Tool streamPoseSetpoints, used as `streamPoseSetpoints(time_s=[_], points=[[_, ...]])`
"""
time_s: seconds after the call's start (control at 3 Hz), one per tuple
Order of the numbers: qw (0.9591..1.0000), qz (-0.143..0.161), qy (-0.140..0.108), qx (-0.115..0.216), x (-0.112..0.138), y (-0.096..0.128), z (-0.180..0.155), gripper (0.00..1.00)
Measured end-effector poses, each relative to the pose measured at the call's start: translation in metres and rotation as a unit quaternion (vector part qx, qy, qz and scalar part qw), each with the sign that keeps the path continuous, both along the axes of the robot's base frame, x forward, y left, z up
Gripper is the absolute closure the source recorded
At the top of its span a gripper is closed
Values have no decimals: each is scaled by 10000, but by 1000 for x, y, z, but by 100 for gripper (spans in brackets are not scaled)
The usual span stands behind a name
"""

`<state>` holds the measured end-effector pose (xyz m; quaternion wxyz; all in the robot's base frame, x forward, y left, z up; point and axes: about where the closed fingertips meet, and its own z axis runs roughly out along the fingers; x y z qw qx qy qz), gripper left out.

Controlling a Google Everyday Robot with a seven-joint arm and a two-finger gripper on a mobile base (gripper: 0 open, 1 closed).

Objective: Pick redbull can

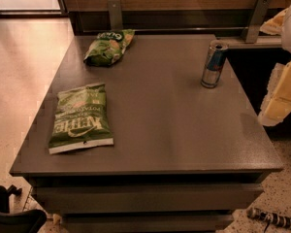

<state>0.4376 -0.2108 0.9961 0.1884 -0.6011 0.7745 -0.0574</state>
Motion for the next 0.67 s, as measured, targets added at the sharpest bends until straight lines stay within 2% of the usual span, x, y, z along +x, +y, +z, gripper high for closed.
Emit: streamPoseSetpoints(time_s=[0.33,0.67], points=[[10000,-27,-30,35,2,-1,0,0],[9973,-378,-393,485,22,-14,-4,0]])
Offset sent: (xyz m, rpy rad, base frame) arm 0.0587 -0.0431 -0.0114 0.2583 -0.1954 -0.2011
